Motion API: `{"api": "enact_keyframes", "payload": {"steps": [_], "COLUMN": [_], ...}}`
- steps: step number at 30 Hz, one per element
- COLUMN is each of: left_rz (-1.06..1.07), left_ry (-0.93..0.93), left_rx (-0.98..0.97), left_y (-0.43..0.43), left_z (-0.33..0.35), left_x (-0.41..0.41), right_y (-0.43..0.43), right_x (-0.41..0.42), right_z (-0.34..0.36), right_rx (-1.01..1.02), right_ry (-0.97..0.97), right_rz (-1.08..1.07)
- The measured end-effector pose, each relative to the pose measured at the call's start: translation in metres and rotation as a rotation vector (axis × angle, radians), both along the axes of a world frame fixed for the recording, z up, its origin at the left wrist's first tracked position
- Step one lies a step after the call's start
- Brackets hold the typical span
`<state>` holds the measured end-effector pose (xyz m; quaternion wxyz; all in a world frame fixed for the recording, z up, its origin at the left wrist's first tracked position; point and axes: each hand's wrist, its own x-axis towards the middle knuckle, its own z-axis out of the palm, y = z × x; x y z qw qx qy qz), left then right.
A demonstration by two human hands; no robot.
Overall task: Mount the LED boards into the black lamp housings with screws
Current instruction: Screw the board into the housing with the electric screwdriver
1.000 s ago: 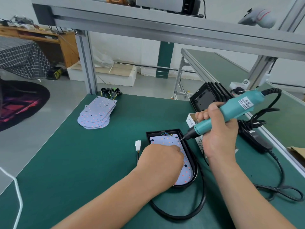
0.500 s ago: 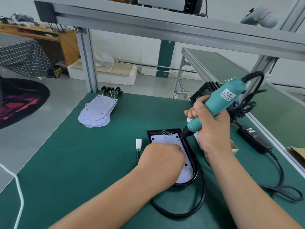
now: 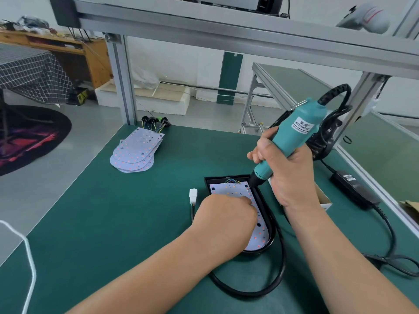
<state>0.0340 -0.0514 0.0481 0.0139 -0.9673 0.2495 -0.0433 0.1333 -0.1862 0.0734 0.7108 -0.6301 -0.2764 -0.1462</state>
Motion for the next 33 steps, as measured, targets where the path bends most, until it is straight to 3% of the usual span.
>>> {"api": "enact_keyframes", "payload": {"steps": [33], "left_rz": [0.031], "left_ry": [-0.068], "left_rx": [-0.088], "left_y": [-0.0011], "left_z": [-0.0068], "left_x": [0.0012], "right_y": [-0.0009], "right_x": [0.0001], "right_z": [-0.0043], "right_rx": [0.030], "right_ry": [0.007], "right_rz": [-0.090]}}
